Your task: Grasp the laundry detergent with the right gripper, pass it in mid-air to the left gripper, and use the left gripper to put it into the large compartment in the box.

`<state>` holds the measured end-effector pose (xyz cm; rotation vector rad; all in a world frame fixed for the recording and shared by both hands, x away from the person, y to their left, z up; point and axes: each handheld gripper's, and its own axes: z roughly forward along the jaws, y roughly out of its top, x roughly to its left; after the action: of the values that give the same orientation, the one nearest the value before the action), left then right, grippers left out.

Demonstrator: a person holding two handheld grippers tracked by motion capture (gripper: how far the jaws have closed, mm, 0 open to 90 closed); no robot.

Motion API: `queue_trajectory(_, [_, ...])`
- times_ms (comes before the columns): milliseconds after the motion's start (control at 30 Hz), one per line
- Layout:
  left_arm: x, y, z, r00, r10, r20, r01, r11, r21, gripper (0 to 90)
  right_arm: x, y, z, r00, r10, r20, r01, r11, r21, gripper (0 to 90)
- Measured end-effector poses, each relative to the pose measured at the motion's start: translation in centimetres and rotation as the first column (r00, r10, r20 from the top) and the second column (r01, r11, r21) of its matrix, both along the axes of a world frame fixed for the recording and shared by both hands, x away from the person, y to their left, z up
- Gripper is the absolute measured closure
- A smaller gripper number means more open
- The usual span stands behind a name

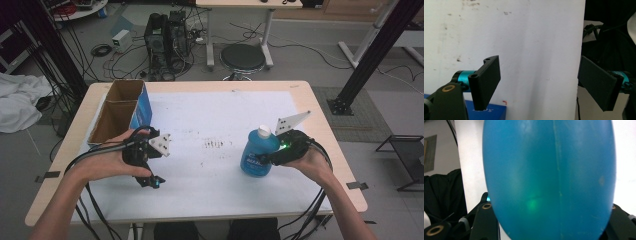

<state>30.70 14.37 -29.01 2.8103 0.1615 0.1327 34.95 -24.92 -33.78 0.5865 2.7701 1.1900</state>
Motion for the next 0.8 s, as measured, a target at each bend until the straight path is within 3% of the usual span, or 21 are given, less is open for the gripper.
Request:
queue_trajectory(33, [0.2, -0.1, 0.3, 1.0000, 0.009, -0.001, -0.009, 0.9998, -0.018, 18.7, 0.0, 0.3, 0.4, 0.9998, 0.012, 0.015, -0.012, 1.000, 0.002, 45.5])
queue_trajectory(67, [0.5, -0.2, 0.9, 0.9999, -0.009, 0.006, 0.009, 0.9999, -0.007, 18.6, 0.1, 0.6, 0.9, 0.9997, 0.023, 0.013, -0.023, 1.000, -0.002, 45.4])
queue_trajectory(100, [0.6, -0.3, 1.1, 1.0000, 0.005, -0.002, -0.005, 0.9995, -0.032, 18.6, 0.1, 1.0, 1.2, 0.9992, 0.038, 0.015, -0.038, 0.999, -0.004, 45.4])
queue_trajectory(200, [1.5, -0.9, 2.5, 0.9998, -0.018, -0.002, 0.018, 0.9993, -0.032, 18.6, 0.1, 2.2, 2.2, 0.9967, 0.079, 0.018, -0.079, 0.997, -0.007, 45.3])
queue_trajectory(333, [2.4, -2.1, 4.3, 0.9987, -0.043, -0.025, 0.041, 0.9960, -0.080, 18.6, 0.4, 4.2, 3.0, 0.9878, 0.152, 0.033, -0.151, 0.988, -0.030, 45.3])
queue_trajectory(467, [3.3, -3.8, 5.8, 0.9979, -0.062, -0.019, 0.060, 0.9940, -0.091, 18.7, 0.5, 6.1, 3.4, 0.9811, 0.193, 0.013, -0.193, 0.981, -0.035, 45.2])
queue_trajectory(667, [4.5, -6.0, 6.8, 0.9962, -0.084, -0.023, 0.081, 0.9904, -0.112, 18.7, 0.8, 8.3, 3.8, 0.9645, 0.264, -0.012, -0.264, 0.964, -0.015, 45.2])
queue_trajectory(700, [4.6, -6.4, 6.8, 0.9953, -0.092, -0.030, 0.088, 0.9905, -0.105, 18.7, 0.9, 8.7, 3.8, 0.9584, 0.285, -0.020, -0.285, 0.959, -0.005, 45.2])
queue_trajectory(800, [4.8, -7.6, 6.9, 0.9933, -0.110, -0.037, 0.106, 0.9896, -0.098, 18.7, 1.0, 9.1, 3.7, 0.9526, 0.304, -0.021, -0.304, 0.953, -0.003, 45.2])
